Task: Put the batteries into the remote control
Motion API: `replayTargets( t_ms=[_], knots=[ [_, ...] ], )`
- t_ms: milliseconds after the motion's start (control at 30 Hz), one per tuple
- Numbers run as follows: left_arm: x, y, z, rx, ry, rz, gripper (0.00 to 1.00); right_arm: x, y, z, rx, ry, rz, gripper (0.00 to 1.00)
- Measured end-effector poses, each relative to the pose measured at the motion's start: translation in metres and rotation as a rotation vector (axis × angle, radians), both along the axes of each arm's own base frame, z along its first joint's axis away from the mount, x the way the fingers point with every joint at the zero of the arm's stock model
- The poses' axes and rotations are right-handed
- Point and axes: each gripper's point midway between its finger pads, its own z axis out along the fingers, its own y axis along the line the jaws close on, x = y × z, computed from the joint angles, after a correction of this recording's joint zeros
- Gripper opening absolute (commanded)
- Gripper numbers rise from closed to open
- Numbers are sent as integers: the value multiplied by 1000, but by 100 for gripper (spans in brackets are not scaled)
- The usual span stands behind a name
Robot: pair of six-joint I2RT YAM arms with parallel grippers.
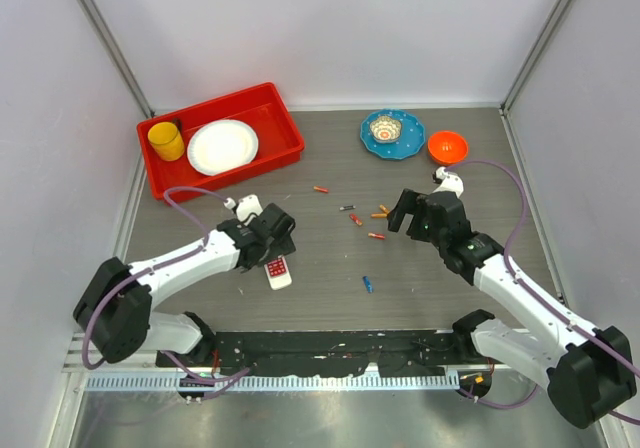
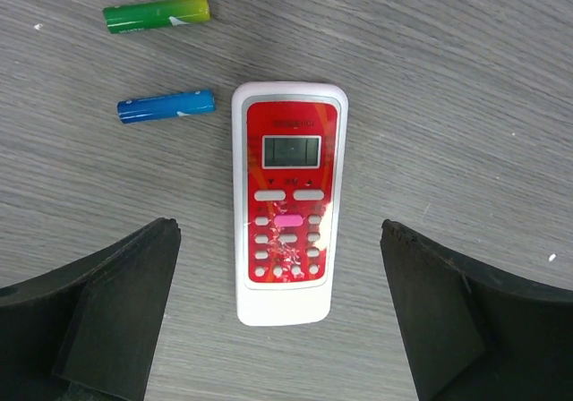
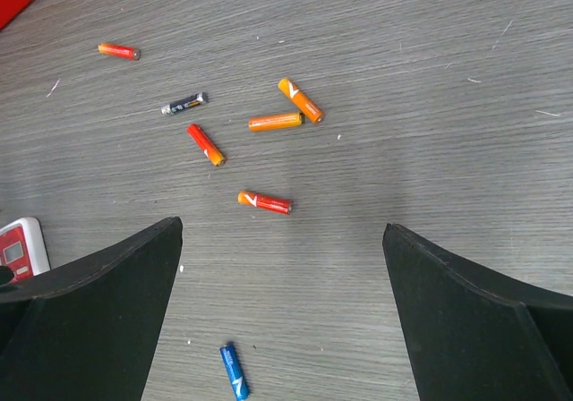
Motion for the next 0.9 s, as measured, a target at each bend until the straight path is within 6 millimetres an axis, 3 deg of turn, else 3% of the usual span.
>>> replayTargets(
  t_ms=[300, 600, 900],
  knots=[
    [12, -11, -22, 45, 56, 8, 89, -2, 1, -1, 6, 8, 5, 100],
    [20, -18, -21, 24, 20, -13, 83, -4, 3, 1, 19, 5, 14, 100],
    [19, -12, -29, 46, 24, -47, 84, -5, 3, -2, 21, 13, 16, 100]
  ],
)
